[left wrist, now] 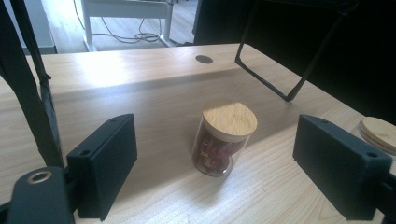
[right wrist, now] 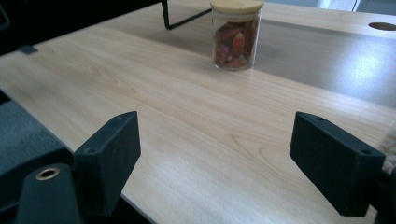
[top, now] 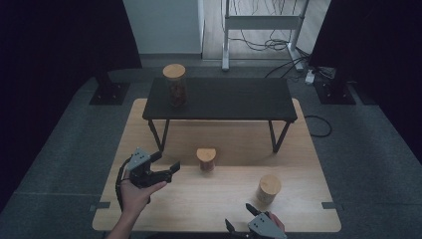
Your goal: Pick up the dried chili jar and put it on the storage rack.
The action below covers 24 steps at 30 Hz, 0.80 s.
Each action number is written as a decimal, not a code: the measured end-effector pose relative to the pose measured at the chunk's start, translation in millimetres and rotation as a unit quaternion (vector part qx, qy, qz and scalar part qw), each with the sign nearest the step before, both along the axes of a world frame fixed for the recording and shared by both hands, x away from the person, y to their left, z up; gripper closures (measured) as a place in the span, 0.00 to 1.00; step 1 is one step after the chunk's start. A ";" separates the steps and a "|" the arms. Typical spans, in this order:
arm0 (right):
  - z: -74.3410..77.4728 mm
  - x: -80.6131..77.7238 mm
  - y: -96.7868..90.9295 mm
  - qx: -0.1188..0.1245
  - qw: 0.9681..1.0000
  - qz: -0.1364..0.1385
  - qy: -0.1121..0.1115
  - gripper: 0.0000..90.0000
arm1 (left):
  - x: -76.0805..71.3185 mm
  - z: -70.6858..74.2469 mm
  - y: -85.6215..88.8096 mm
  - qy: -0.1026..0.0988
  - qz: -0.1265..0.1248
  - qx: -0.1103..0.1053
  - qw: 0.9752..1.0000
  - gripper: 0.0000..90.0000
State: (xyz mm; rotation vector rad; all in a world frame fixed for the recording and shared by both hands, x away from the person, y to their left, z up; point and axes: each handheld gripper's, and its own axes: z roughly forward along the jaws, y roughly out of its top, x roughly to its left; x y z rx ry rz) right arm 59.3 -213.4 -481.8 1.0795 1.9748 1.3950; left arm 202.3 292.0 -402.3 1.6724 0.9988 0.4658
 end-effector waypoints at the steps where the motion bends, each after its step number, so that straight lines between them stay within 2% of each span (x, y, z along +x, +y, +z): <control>1: 0.7 1.2 0.6 0.004 1.000 0.000 -0.001 0.18 | 0.7 -0.4 0.4 0.000 0.000 0.000 1.000 0.15; 7: 7.9 12.7 8.8 0.014 1.000 -0.002 -0.014 0.18 | 2.6 -2.5 2.0 0.000 0.001 0.002 1.000 0.15; 11: 9.8 24.2 14.2 0.023 1.000 -0.003 -0.012 0.18 | 4.3 -6.1 0.9 0.007 -0.004 0.006 1.000 0.15; 19: 15.6 46.6 30.8 0.012 1.000 -0.006 -0.017 0.16 | 5.7 -11.4 -1.9 0.017 -0.008 0.010 1.000 0.15; 24: 16.9 60.7 35.5 0.012 1.000 -0.012 -0.008 0.18 | 6.0 -12.6 0.6 0.021 -0.007 0.005 1.000 0.15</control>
